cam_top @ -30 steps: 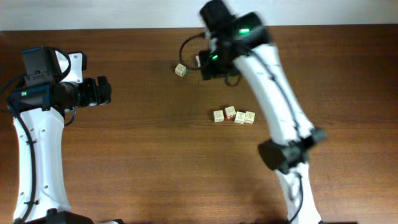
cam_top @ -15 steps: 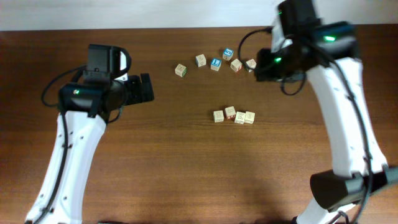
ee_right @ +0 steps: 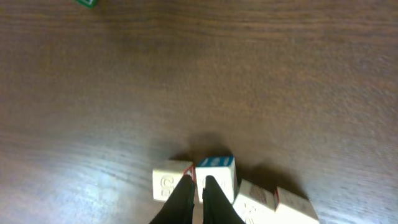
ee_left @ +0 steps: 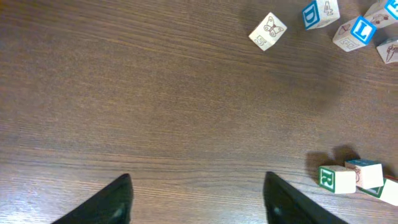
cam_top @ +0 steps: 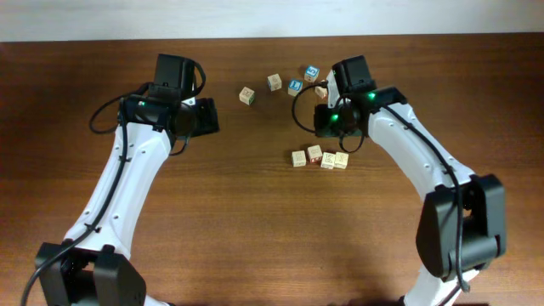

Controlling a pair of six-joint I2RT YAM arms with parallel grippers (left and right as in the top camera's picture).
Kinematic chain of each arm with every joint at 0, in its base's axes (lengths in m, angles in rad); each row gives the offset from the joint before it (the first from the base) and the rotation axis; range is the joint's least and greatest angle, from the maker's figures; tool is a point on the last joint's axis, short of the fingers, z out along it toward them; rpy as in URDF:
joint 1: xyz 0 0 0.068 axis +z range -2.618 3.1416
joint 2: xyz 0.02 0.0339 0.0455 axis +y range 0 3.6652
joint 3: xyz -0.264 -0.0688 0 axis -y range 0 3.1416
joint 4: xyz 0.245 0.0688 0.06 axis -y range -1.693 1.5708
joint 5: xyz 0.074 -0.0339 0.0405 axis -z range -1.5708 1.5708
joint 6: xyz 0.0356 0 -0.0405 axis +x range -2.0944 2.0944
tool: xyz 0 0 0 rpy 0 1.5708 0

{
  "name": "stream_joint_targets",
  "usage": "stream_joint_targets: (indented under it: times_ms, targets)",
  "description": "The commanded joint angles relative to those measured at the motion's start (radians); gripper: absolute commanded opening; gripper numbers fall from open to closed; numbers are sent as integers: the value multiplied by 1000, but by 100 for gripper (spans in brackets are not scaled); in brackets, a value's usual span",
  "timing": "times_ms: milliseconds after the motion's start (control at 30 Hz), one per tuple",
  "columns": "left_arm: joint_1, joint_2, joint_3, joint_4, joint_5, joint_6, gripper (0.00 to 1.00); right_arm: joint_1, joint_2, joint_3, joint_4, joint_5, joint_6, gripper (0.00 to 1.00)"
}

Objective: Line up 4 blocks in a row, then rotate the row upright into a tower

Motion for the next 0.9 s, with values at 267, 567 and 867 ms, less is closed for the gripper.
stream_joint_targets:
  times_ms: [267, 567, 867]
  targets:
    - [-2, 59, 17, 2, 35, -51, 45, 8, 151, -11, -24, -14, 28, 7]
    - [-2, 66, 17, 2, 35, -51, 47, 51, 151, -14, -76, 13, 88, 5]
    - [-2, 66, 17, 2, 34, -51, 50, 49, 151, -12, -94, -20, 133, 4]
